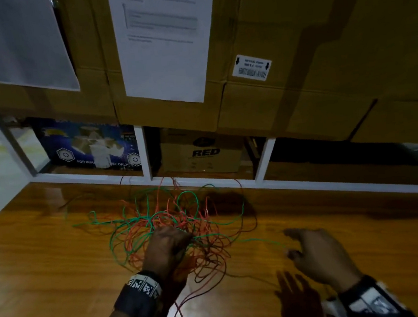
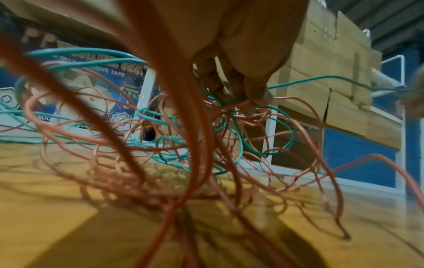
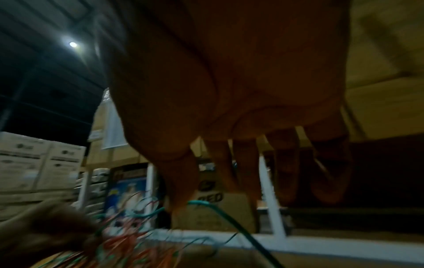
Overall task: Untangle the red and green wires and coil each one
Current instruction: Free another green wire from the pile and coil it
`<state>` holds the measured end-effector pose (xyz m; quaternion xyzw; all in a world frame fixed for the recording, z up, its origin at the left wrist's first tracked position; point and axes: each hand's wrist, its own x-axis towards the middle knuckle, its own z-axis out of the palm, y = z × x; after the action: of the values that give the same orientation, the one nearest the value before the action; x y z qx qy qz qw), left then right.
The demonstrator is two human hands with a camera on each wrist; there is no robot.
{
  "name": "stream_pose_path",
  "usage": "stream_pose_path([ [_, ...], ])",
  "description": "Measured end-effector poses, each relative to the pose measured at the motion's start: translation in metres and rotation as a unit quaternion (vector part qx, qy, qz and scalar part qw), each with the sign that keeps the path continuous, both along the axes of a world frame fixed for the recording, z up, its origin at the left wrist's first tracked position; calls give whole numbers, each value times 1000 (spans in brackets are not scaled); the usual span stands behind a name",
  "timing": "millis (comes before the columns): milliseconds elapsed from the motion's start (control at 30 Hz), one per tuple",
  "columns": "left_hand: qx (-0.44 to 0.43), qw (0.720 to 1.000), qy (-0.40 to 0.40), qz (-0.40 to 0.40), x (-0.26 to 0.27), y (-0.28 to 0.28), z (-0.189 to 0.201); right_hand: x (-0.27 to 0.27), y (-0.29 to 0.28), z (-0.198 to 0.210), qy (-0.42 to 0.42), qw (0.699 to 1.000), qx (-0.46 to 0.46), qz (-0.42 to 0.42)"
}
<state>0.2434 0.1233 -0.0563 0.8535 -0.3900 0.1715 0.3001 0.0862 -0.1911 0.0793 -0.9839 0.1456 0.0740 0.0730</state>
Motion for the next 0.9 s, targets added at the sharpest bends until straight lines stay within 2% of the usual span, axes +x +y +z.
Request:
stream_pose_path([
  [133,9,1000,0,-10,4,-1,-7,23,67,-21,-77,991,79,77],
  [200,12,1000,12,-16,5,-1,-9,42,104,-34,-73,985,98,119],
  [300,4,999,33,-27,8,1,-11,65,139,-50,-53,989,99,97],
  [400,-5,999,32,-24,8,1,-12,73,149,-53,-40,988,137,59],
  [567,-25,997,72,-11,17,11,-14,59,117,-19,-76,987,134,36],
  [667,-26,997,75,11,24,16,-16,34,72,5,-80,989,122,15],
  [800,-26,996,83,12,25,13,-17,1,5,13,-129,987,88,-47],
  [900,-22,999,50,-1,17,3,-9,-13,-5,15,-89,992,60,-63],
])
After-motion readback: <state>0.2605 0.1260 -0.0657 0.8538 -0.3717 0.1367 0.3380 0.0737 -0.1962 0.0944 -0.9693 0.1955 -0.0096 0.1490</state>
